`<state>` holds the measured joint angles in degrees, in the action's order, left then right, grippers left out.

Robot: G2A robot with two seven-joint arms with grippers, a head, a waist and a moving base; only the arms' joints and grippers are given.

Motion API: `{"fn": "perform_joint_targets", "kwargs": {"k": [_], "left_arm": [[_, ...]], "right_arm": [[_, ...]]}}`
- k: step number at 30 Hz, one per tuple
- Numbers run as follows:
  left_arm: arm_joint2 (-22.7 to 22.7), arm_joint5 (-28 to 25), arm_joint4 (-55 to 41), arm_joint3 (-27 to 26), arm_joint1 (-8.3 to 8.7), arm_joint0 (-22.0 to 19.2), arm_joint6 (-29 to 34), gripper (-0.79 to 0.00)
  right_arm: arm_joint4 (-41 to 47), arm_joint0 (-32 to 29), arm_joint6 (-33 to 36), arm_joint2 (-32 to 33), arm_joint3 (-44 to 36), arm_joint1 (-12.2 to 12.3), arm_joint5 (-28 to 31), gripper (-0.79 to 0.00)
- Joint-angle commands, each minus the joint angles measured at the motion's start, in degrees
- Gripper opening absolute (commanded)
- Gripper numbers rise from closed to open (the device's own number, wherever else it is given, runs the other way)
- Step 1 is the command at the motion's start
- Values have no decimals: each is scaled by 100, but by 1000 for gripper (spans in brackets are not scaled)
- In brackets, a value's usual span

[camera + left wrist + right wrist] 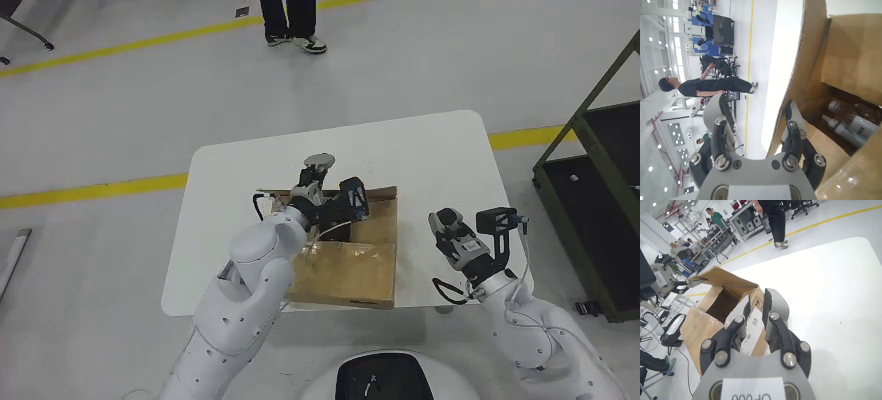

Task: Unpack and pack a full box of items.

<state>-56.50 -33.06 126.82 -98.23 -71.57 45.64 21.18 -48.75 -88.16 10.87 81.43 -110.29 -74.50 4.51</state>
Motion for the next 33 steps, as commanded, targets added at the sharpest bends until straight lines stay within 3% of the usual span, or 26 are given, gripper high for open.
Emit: {"fn": "perform_joint_targets", "kwargs": {"k": [1, 9, 15, 22, 30, 32, 33], "left_arm": [[162, 82, 83, 306, -63, -370, -103, 0], [710, 346, 209, 1634, -319, -1290, -299, 0], [1006, 597, 86, 2386, -528, -1650, -198, 0], [1258, 510, 248, 2796, -674, -1837, -85, 0], [1173, 556, 127, 2920, -742, -1806, -182, 0], [1076, 590, 57, 2807, -735, -1757, -229, 0], [996, 619, -19, 2718, -728, -1715, -252, 0]], "right_arm": [[-11, -37, -5, 21, -23, 5, -1, -600], [-5, -225, -30, 187, -117, 28, -26, -603], [12, -296, -57, 234, -153, 35, -68, -606], [7, -295, -84, 208, -95, 36, -87, -603], [58, -209, -46, 186, -37, 38, -101, -594], [79, -168, -37, 167, -26, 37, -86, -566], [95, -147, -29, 157, -26, 36, -73, -511]]}}
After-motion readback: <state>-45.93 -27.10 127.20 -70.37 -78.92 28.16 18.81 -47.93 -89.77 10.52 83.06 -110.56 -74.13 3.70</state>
